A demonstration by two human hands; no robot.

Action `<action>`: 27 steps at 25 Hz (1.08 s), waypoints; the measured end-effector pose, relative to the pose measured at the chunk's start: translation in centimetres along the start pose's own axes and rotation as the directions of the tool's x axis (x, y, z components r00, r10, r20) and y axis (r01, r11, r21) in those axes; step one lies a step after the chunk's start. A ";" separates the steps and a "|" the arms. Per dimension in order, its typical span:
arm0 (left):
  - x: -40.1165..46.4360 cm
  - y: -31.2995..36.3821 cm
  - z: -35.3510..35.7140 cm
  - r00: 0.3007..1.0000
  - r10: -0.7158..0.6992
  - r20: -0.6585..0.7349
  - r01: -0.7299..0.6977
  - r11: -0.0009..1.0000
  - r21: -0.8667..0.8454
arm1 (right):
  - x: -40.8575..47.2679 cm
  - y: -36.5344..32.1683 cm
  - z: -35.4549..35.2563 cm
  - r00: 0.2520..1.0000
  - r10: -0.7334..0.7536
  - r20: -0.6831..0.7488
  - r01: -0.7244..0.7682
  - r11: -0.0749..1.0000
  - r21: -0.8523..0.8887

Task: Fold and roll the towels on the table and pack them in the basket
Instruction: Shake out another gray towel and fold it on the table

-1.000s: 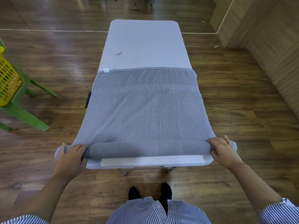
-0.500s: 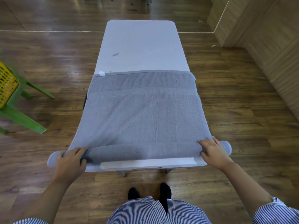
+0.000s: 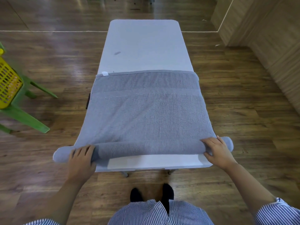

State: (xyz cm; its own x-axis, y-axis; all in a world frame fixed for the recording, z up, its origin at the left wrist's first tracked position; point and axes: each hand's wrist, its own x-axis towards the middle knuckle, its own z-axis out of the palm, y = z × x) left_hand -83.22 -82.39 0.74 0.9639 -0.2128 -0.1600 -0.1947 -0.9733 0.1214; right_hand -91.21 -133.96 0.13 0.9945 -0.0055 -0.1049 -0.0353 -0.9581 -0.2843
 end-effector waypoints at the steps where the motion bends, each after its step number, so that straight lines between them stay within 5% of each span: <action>1: 0.1 0.0 -0.1 1.000 0.007 -0.003 -0.007 1.000 -0.005 | 0.4 -0.1 -0.5 0.999 0.027 0.041 -0.028 0.999 0.024; 6: 0.8 -0.5 -0.5 0.996 0.065 -0.057 -0.067 0.997 -0.044 | 1.6 -0.6 -2.0 0.987 0.052 0.151 -0.064 0.995 0.074; 12: 1.0 0.9 -1.3 0.990 -0.052 -0.133 0.032 0.988 -0.151 | 1.4 -0.8 -0.8 0.987 0.072 -0.146 -0.068 0.997 0.031; 22: 2.1 -0.2 -1.9 0.998 0.065 0.025 -0.057 0.974 -0.221 | 2.3 -1.1 -2.5 0.991 0.084 0.109 -0.101 0.981 0.167; 25: 2.4 -0.8 -2.0 0.992 0.121 -0.033 -0.125 0.973 -0.195 | 2.8 -1.1 -2.7 0.976 0.121 0.181 -0.140 0.985 0.097; 27: 2.5 -0.7 -1.9 0.985 0.115 -0.131 -0.132 0.983 -0.129 | 2.7 -1.1 -2.2 0.992 0.109 0.067 -0.111 0.993 0.035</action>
State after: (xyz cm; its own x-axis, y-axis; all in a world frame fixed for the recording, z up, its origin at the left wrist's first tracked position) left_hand -80.28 -82.06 2.09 0.9505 -0.3104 -0.0156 -0.2952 -0.9174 0.2670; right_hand -88.28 -133.57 2.28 0.9758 -0.0905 -0.1992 -0.1493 -0.9410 -0.3038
